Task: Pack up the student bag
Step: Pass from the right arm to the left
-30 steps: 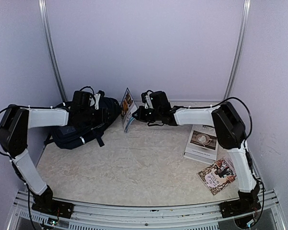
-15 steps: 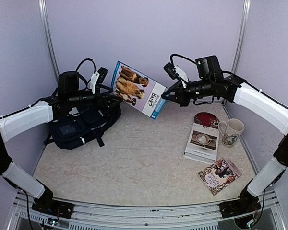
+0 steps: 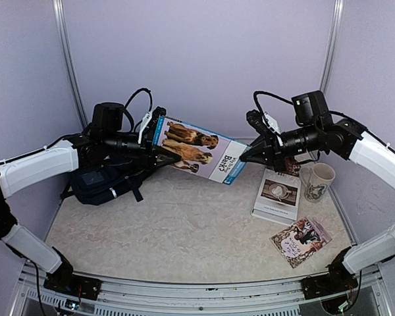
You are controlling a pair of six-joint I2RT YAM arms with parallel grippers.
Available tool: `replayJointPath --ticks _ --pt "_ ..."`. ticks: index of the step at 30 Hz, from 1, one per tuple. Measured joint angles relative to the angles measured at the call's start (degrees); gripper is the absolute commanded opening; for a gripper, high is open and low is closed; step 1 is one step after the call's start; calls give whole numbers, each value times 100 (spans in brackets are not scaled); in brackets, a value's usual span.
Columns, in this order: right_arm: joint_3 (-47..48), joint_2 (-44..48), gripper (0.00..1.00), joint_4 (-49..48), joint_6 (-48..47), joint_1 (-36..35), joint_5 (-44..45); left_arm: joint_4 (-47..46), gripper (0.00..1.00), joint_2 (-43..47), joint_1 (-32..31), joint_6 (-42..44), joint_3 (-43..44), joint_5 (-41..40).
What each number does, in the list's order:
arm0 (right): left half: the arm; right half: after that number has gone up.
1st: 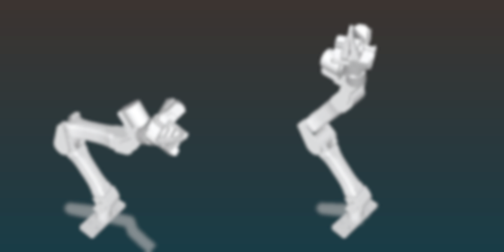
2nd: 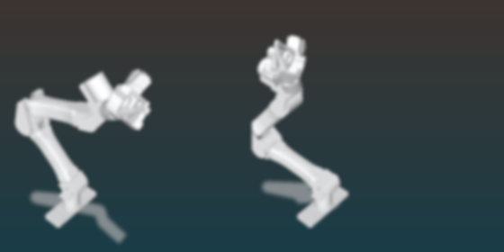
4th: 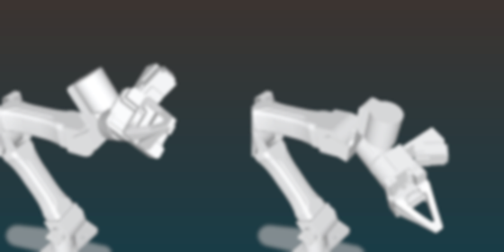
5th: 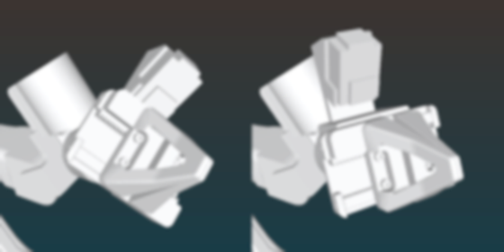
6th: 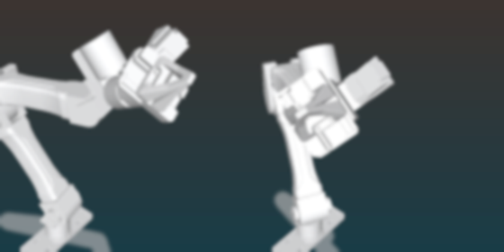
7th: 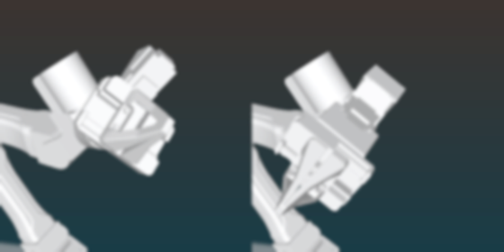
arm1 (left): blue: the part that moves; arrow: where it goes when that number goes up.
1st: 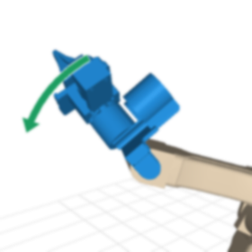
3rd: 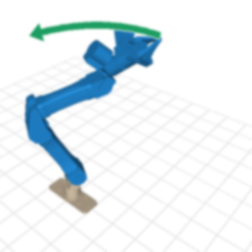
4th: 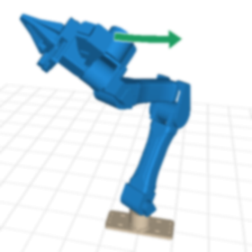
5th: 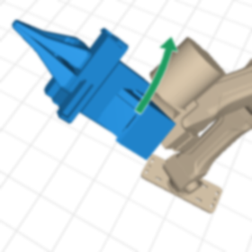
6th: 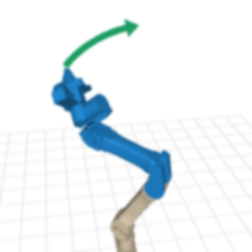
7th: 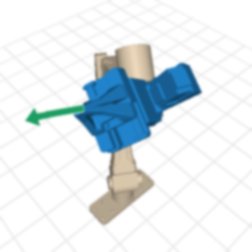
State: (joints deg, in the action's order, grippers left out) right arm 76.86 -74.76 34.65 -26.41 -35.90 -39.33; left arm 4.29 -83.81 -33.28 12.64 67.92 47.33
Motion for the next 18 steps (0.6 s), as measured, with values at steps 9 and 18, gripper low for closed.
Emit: replayJointPath --ticks 9,18 --pt "-341 348 57 -195 -127 31 -31 -522 0 68 -157 -498 -302 719" --pt "-2173 837 61 -4076 1593 7 -715 -3480 0 72 -555 -2474 -890 798"
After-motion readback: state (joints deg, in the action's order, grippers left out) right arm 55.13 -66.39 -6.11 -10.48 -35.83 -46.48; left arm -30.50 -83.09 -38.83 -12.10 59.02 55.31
